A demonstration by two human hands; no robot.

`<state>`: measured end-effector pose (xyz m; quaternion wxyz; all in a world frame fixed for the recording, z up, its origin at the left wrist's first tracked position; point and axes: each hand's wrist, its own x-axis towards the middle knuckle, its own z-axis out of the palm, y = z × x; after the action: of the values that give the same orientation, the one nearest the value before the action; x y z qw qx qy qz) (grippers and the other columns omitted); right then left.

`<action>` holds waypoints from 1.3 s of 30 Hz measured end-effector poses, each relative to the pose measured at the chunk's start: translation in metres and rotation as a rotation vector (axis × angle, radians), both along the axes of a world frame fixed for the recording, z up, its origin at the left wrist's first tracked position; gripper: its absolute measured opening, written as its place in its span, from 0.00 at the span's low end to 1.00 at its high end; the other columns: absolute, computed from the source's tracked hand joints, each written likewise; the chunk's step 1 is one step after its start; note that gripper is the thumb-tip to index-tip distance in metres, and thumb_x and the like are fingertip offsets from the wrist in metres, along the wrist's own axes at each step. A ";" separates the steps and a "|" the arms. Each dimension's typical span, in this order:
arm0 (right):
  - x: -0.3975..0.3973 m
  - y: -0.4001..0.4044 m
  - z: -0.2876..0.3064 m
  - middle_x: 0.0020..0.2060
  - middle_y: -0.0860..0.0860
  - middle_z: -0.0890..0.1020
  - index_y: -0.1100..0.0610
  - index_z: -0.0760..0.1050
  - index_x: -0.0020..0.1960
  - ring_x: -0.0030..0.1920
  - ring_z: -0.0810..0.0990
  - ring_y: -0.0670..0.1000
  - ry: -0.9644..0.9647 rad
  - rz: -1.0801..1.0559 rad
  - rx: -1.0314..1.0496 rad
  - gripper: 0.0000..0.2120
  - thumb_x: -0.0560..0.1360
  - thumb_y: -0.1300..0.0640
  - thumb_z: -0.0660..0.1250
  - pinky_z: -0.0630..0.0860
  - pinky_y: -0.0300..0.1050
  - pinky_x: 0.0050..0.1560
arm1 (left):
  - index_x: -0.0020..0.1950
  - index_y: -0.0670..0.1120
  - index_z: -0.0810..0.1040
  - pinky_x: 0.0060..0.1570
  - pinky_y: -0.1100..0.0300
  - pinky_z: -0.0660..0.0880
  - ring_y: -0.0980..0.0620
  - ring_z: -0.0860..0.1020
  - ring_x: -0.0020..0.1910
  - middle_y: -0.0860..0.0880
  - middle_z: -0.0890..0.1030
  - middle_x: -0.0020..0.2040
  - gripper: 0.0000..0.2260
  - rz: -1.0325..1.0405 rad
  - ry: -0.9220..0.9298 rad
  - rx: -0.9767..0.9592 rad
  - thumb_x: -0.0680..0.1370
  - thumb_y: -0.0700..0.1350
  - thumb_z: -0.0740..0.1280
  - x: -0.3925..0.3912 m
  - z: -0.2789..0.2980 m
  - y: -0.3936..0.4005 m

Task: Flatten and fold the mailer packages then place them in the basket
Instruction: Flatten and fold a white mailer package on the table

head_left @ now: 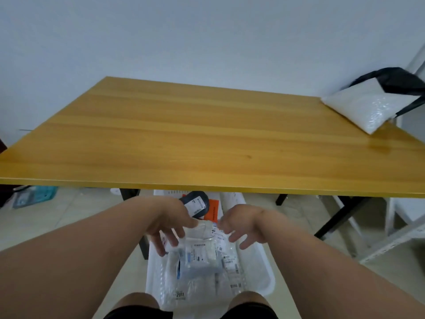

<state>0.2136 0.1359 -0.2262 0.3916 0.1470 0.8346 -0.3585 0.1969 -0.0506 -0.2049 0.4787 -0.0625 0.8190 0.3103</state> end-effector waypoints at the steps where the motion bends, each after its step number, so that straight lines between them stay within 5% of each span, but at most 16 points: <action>1: 0.001 -0.001 0.012 0.64 0.57 0.77 0.61 0.70 0.69 0.63 0.77 0.55 -0.035 0.051 -0.043 0.18 0.81 0.57 0.64 0.76 0.57 0.62 | 0.73 0.43 0.67 0.51 0.39 0.79 0.43 0.80 0.55 0.40 0.78 0.63 0.22 -0.122 -0.052 -0.005 0.81 0.50 0.64 0.002 0.014 0.007; 6: 0.000 0.021 0.094 0.47 0.57 0.83 0.61 0.77 0.54 0.49 0.82 0.54 -0.045 0.180 -0.249 0.10 0.81 0.59 0.59 0.78 0.52 0.52 | 0.59 0.40 0.79 0.44 0.49 0.82 0.47 0.83 0.43 0.43 0.84 0.48 0.16 -0.454 0.031 0.072 0.82 0.52 0.63 -0.006 0.106 0.040; 11: -0.016 0.062 0.143 0.39 0.54 0.82 0.59 0.77 0.50 0.35 0.80 0.50 0.380 -0.047 -0.194 0.04 0.79 0.61 0.63 0.71 0.42 0.37 | 0.56 0.47 0.79 0.45 0.54 0.79 0.52 0.80 0.43 0.47 0.83 0.49 0.12 -0.186 0.520 0.257 0.81 0.54 0.64 -0.041 0.141 0.073; 14: -0.041 0.090 0.136 0.42 0.53 0.83 0.61 0.79 0.52 0.38 0.79 0.50 0.642 -0.215 -0.061 0.08 0.78 0.59 0.64 0.71 0.43 0.38 | 0.58 0.49 0.77 0.48 0.56 0.77 0.52 0.79 0.50 0.49 0.80 0.54 0.11 -0.059 0.714 0.285 0.81 0.53 0.64 -0.071 0.119 0.100; 18: -0.095 0.139 0.107 0.51 0.52 0.81 0.59 0.80 0.52 0.52 0.79 0.55 0.815 -0.391 0.135 0.10 0.78 0.59 0.62 0.77 0.53 0.57 | 0.67 0.51 0.74 0.59 0.54 0.72 0.48 0.75 0.58 0.51 0.75 0.61 0.16 -0.008 0.784 0.314 0.80 0.53 0.65 -0.116 0.084 0.141; 23: -0.166 0.230 0.075 0.55 0.53 0.79 0.53 0.77 0.59 0.53 0.77 0.56 0.853 -0.755 0.256 0.12 0.78 0.55 0.61 0.74 0.47 0.53 | 0.69 0.48 0.73 0.60 0.54 0.72 0.48 0.74 0.61 0.49 0.74 0.64 0.17 -0.019 0.864 0.330 0.81 0.49 0.64 -0.182 0.063 0.212; 28: -0.200 0.311 0.063 0.66 0.57 0.74 0.51 0.74 0.65 0.66 0.71 0.60 0.794 -1.017 0.401 0.19 0.75 0.51 0.65 0.68 0.54 0.67 | 0.68 0.48 0.74 0.62 0.56 0.71 0.50 0.75 0.62 0.50 0.75 0.66 0.16 -0.031 0.867 0.304 0.80 0.48 0.65 -0.229 0.052 0.283; 32: -0.213 0.360 0.073 0.72 0.59 0.65 0.54 0.62 0.74 0.72 0.62 0.61 0.760 -1.210 0.468 0.32 0.74 0.51 0.69 0.60 0.54 0.72 | 0.68 0.50 0.74 0.57 0.60 0.70 0.52 0.74 0.61 0.51 0.74 0.67 0.15 -0.059 0.779 0.311 0.80 0.48 0.65 -0.248 0.047 0.334; 39: -0.244 0.451 0.084 0.70 0.56 0.69 0.56 0.52 0.77 0.67 0.71 0.62 0.694 -1.433 0.151 0.58 0.58 0.36 0.76 0.70 0.61 0.66 | 0.66 0.51 0.75 0.62 0.58 0.71 0.52 0.75 0.60 0.51 0.76 0.65 0.15 -0.112 0.736 0.245 0.80 0.49 0.66 -0.285 0.061 0.402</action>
<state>-0.0308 0.5872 -0.1426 -0.2271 0.5537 0.6332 -0.4909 -0.0880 0.3518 -0.1435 0.1729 0.1552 0.8950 0.3807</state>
